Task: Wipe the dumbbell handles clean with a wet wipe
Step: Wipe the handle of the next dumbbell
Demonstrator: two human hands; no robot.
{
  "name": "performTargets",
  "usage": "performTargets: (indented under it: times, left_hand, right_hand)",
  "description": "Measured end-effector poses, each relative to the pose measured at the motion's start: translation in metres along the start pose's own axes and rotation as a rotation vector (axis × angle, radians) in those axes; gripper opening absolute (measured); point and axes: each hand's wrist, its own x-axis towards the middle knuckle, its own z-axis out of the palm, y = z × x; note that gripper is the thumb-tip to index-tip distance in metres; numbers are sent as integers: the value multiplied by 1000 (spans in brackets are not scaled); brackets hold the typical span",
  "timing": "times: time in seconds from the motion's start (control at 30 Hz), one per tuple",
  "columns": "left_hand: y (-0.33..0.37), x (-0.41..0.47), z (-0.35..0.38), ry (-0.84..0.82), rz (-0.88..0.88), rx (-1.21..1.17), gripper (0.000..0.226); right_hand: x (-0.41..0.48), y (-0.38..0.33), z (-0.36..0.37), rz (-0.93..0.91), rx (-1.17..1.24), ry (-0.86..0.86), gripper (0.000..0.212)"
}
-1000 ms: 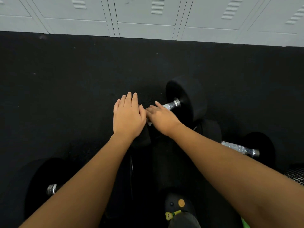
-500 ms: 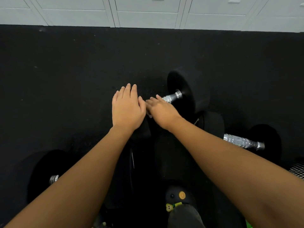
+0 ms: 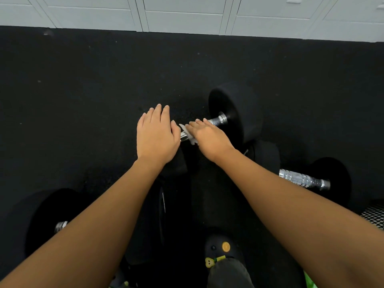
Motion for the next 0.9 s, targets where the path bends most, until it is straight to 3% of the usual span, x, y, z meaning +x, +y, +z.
performTargets:
  times: [0.17, 0.27, 0.47, 0.67, 0.8, 0.9]
  left_hand:
    - [1, 0, -1, 11, -2, -16, 53]
    - [1, 0, 0, 31, 2, -19, 57]
    - [0, 0, 1, 10, -4, -23, 53]
    - [-2, 0, -1, -5, 4, -30, 47]
    - [-1, 0, -1, -8, 8, -29, 50]
    - [-1, 1, -1, 0, -2, -26, 53]
  right_hand:
    - [-13, 15, -10, 259, 487, 270, 33]
    - [-20, 11, -10, 309, 605, 348, 41]
    - [3, -19, 12, -58, 198, -44, 52]
    - [23, -8, -1, -80, 52, -166, 35]
    - [37, 1, -12, 22, 29, -278, 43]
    - [41, -7, -12, -2, -25, -349, 42]
